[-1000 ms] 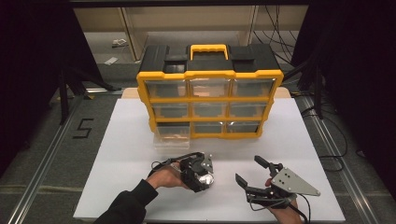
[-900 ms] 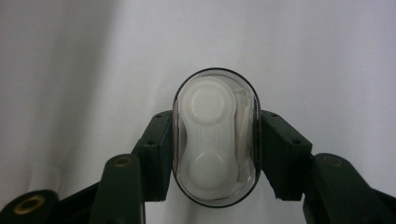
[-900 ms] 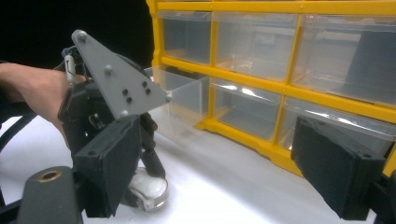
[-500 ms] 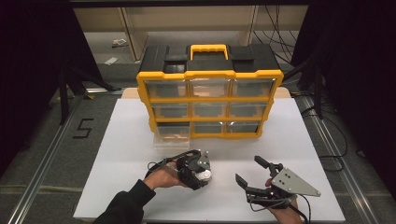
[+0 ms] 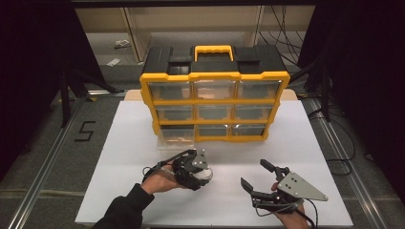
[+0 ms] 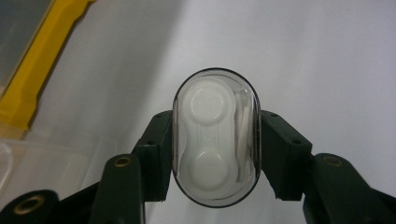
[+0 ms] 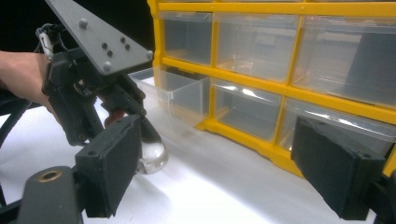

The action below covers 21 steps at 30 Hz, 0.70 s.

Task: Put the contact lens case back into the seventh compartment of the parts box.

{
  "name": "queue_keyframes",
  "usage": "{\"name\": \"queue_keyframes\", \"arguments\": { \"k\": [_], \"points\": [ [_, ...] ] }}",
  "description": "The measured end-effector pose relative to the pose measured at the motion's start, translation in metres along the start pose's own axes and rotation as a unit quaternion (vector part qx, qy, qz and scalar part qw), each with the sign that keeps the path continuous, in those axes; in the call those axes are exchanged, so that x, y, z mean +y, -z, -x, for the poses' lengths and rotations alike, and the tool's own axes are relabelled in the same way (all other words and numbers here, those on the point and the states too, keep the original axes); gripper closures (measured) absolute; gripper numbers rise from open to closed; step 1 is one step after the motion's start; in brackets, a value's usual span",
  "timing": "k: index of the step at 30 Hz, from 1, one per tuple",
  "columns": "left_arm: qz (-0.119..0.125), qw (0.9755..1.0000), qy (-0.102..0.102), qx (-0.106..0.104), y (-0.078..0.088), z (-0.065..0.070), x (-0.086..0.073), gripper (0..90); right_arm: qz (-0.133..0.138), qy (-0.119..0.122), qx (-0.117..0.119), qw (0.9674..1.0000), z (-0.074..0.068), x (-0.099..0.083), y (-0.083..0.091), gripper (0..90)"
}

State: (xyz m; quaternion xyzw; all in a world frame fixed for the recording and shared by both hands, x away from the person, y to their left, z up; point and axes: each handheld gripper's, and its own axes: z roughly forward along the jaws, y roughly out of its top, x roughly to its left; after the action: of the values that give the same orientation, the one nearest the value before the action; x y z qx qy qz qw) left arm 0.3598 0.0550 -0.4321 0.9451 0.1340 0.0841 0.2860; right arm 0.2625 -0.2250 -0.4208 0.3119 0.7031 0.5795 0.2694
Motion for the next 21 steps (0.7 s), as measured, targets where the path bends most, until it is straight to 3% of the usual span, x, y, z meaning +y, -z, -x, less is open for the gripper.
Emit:
{"name": "queue_keyframes", "arguments": {
  "k": [21],
  "points": [
    [0.045, 0.9983, 0.021, 0.031, 0.022, -0.006, 0.001, 49.3, -0.001, 0.001, 0.001, 1.0000, 0.000, 0.000, 0.000, 17.4]
  ]
}}
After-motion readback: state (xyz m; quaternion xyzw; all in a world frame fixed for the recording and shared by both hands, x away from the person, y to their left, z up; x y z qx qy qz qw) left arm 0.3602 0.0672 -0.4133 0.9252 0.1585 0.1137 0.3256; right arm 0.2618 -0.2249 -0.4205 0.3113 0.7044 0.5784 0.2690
